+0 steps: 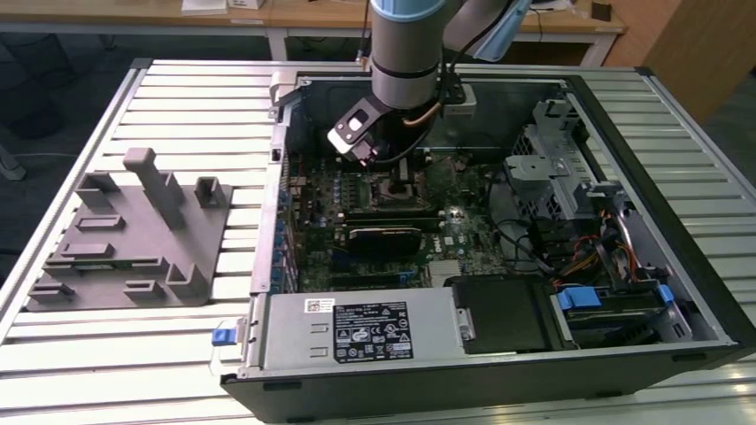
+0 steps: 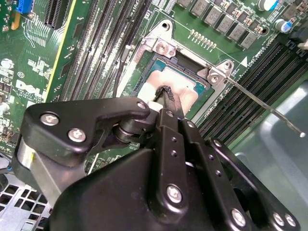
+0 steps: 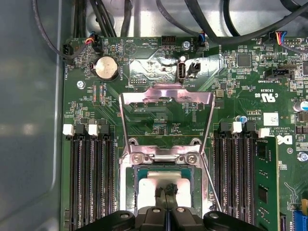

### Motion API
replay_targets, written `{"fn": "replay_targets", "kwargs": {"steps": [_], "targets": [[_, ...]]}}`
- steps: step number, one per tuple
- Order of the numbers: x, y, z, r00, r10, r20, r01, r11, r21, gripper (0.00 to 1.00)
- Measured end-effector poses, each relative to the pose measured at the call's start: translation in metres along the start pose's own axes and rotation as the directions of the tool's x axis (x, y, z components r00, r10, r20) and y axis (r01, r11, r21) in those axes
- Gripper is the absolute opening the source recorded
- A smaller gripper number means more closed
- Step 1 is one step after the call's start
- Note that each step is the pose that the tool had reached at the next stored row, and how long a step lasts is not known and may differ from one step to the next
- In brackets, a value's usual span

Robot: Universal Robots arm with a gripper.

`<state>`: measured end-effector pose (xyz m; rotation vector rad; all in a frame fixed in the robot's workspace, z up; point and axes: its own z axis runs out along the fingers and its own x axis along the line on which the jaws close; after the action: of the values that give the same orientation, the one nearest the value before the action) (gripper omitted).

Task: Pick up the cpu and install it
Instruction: 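Place the cpu into insertion slot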

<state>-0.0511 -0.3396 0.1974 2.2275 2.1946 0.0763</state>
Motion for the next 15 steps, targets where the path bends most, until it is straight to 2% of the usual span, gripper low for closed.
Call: {"fn": "replay_targets", "kwargs": {"steps": [6,10,15], "targets": [[0.0004,0.0003,-0.0018,1.0,0.0,-0.0023,0.0,1.0,-0.0014,0.11],[0.0003,0.0005,-0.0095,1.0,0.0,-0.0005,0.0,1.0,-0.0003,0.11],[0.0007,0.0011,-0.0234,1.0,0.0,-0.0003,0.0,1.0,-0.0005,0.11]]}}
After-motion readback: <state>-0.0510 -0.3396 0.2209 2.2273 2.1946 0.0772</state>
